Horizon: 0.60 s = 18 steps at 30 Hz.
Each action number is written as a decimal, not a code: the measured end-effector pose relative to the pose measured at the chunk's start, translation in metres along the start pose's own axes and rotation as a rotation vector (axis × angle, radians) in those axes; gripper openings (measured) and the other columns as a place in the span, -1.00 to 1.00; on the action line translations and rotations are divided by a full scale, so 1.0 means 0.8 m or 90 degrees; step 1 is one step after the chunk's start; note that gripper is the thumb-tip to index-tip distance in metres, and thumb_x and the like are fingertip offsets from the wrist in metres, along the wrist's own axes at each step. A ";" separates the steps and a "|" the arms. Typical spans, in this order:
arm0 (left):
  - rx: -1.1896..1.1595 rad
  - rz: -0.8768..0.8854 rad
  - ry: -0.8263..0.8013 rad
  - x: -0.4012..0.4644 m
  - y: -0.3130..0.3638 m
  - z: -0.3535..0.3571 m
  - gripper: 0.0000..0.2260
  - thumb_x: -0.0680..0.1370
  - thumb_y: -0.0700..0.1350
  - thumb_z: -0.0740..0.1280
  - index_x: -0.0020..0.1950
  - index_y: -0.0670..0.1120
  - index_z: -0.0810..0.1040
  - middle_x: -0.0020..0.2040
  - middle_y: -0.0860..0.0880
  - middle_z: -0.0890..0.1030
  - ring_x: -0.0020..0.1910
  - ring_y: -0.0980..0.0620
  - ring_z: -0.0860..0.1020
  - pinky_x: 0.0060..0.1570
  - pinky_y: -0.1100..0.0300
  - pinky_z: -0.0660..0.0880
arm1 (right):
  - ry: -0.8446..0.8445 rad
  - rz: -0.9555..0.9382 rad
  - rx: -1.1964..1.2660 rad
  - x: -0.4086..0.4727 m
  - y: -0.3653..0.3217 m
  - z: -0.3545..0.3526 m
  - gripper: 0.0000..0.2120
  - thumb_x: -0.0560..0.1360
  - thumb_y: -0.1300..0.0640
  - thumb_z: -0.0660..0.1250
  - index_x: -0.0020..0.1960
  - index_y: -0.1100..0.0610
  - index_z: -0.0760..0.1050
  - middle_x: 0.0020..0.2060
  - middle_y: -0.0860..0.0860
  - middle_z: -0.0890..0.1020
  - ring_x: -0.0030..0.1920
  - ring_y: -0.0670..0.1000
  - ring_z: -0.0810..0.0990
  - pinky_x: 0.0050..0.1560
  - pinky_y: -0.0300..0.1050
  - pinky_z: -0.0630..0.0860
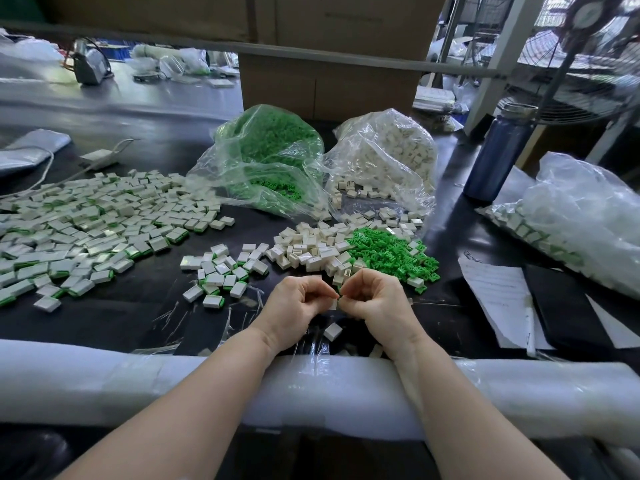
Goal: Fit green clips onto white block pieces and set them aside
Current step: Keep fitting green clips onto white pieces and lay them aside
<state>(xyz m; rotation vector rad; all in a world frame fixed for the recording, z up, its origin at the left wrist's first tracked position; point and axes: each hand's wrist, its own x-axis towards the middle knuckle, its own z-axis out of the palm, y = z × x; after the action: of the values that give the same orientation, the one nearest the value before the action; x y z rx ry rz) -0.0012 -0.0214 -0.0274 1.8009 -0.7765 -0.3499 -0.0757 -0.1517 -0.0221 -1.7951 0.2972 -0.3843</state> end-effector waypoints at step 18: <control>0.026 0.010 0.040 0.002 -0.004 0.005 -0.91 0.49 -0.20 0.39 -0.05 -0.05 0.58 -0.19 0.02 0.63 -0.24 0.17 0.55 -0.13 0.40 0.48 | 0.070 0.010 0.104 0.002 0.001 0.003 -0.86 0.45 0.36 0.36 -0.24 0.19 0.56 -0.49 -0.04 0.60 -0.51 -0.17 0.52 -0.46 -0.36 0.44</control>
<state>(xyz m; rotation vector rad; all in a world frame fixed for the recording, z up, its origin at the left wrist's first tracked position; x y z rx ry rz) -0.0011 -0.0250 -0.0320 1.8340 -0.7579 -0.2683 -0.0731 -0.1507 -0.0234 -1.6144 0.3473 -0.4837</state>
